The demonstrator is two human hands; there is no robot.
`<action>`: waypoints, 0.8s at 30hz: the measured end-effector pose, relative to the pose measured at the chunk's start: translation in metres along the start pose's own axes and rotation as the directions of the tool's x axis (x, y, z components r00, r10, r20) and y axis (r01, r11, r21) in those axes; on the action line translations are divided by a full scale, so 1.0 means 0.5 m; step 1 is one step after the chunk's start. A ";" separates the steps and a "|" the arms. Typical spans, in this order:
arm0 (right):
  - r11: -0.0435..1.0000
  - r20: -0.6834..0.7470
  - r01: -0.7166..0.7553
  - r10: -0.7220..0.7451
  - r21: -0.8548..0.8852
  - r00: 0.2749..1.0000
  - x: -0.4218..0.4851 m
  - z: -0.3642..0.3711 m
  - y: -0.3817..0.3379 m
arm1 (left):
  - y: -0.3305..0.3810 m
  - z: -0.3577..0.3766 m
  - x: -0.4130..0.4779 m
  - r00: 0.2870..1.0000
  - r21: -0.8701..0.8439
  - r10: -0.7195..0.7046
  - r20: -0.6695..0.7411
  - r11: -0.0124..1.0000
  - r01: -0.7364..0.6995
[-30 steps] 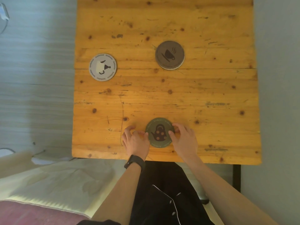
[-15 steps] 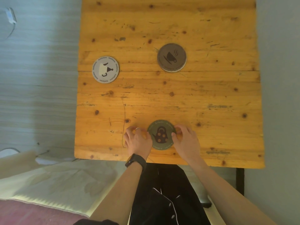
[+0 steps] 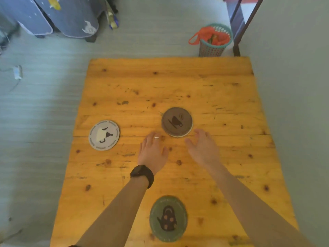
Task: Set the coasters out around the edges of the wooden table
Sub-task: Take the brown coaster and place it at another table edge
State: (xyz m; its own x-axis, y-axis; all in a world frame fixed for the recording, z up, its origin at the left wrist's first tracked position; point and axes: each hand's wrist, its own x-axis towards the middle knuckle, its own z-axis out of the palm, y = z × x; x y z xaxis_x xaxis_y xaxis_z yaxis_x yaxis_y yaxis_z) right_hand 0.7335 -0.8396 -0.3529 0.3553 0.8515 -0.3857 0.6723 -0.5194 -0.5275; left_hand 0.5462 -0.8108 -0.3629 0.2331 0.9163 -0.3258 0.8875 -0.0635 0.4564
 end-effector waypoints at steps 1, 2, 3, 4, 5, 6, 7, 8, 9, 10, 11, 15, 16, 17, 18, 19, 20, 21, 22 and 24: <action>1.000 0.002 -0.012 0.012 -0.023 1.000 0.030 0.003 -0.012 | -0.006 0.001 0.021 1.000 0.024 -0.009 0.018 1.000 0.009; 0.999 -0.004 -0.026 0.026 -0.043 1.000 0.054 0.008 -0.024 | -0.013 0.005 0.037 0.999 0.054 -0.025 0.040 0.998 0.022; 0.997 -0.018 -0.040 0.038 -0.065 0.999 0.074 0.014 -0.035 | -0.021 0.011 0.048 0.998 0.090 -0.034 0.050 0.996 0.029; 0.994 -0.039 -0.052 0.049 -0.092 0.998 0.088 0.022 -0.045 | -0.028 0.018 0.053 0.999 0.120 -0.032 0.043 0.992 0.027; 0.991 -0.063 -0.064 0.057 -0.118 0.996 0.098 0.030 -0.053 | -0.033 0.025 0.053 1.000 0.138 -0.020 0.022 0.990 0.017; 0.988 -0.088 -0.077 0.065 -0.136 0.994 0.104 0.036 -0.060 | -0.036 0.031 0.052 1.000 0.146 -0.006 -0.001 0.989 0.006; 0.985 -0.108 -0.092 0.077 -0.143 0.991 0.107 0.040 -0.066 | -0.039 0.034 0.051 1.000 0.149 0.008 -0.017 0.989 -0.005; 0.984 -0.119 -0.108 0.092 -0.139 0.989 0.106 0.044 -0.071 | -0.040 0.035 0.051 1.000 0.147 0.016 -0.024 0.989 -0.013; 0.986 -0.128 -0.119 0.104 -0.114 0.986 0.102 0.048 -0.074 | -0.042 0.036 0.052 0.999 0.148 0.018 -0.027 0.989 -0.014; 0.990 -0.141 -0.122 0.111 -0.075 0.984 0.098 0.051 -0.077 | -0.043 0.035 0.053 0.999 0.149 0.016 -0.028 0.989 -0.011; 0.992 -0.163 -0.118 0.111 -0.036 0.980 0.092 0.053 -0.080 | -0.041 0.033 0.054 1.000 0.152 0.011 -0.022 0.988 -0.008; 0.998 -0.281 0.049 -0.034 0.046 0.959 0.082 0.048 -0.085 | -0.033 0.014 0.057 0.999 0.184 -0.012 0.048 0.983 0.003; 0.989 -0.271 0.076 -0.040 0.124 0.962 0.080 0.039 -0.083 | -0.033 0.004 0.063 0.997 0.186 -0.022 0.079 0.983 0.006; 0.971 -0.241 0.084 -0.028 0.225 0.970 0.074 0.026 -0.080 | -0.032 -0.007 0.070 0.993 0.164 -0.035 0.112 0.986 0.016; 0.940 -0.199 0.074 -0.007 0.334 0.980 0.063 0.010 -0.076 | -0.025 -0.024 0.076 0.987 0.109 -0.054 0.149 0.993 0.038; 0.900 -0.159 0.053 0.019 0.433 0.987 0.046 -0.009 -0.068 | -0.012 -0.046 0.082 0.979 0.011 -0.072 0.191 0.997 0.071; 0.861 -0.140 0.031 0.046 0.508 0.989 0.022 -0.029 -0.054 | 0.008 -0.068 0.081 0.970 -0.115 -0.074 0.229 0.988 0.103; 0.825 -0.131 0.010 0.077 0.564 0.988 -0.009 -0.052 -0.035 | 0.037 -0.087 0.072 0.965 -0.244 -0.061 0.257 0.962 0.126; 0.783 -0.114 -0.013 0.107 0.622 0.988 -0.044 -0.080 -0.014 | 0.072 -0.103 0.057 0.959 -0.353 -0.039 0.282 0.925 0.141; 0.690 -0.056 -0.071 0.160 0.721 0.985 -0.126 -0.135 0.036 | 0.151 -0.123 0.016 0.923 -0.479 0.011 0.385 0.857 0.190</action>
State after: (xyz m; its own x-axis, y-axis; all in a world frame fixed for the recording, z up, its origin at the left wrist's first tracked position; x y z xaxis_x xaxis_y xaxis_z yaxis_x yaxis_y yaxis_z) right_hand 0.7669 -0.8978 -0.2869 0.4945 0.7599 -0.4219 -0.0295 -0.4704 -0.8819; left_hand 0.5904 -0.7841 -0.2803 0.3776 0.6927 -0.6145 0.6144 0.3090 0.7259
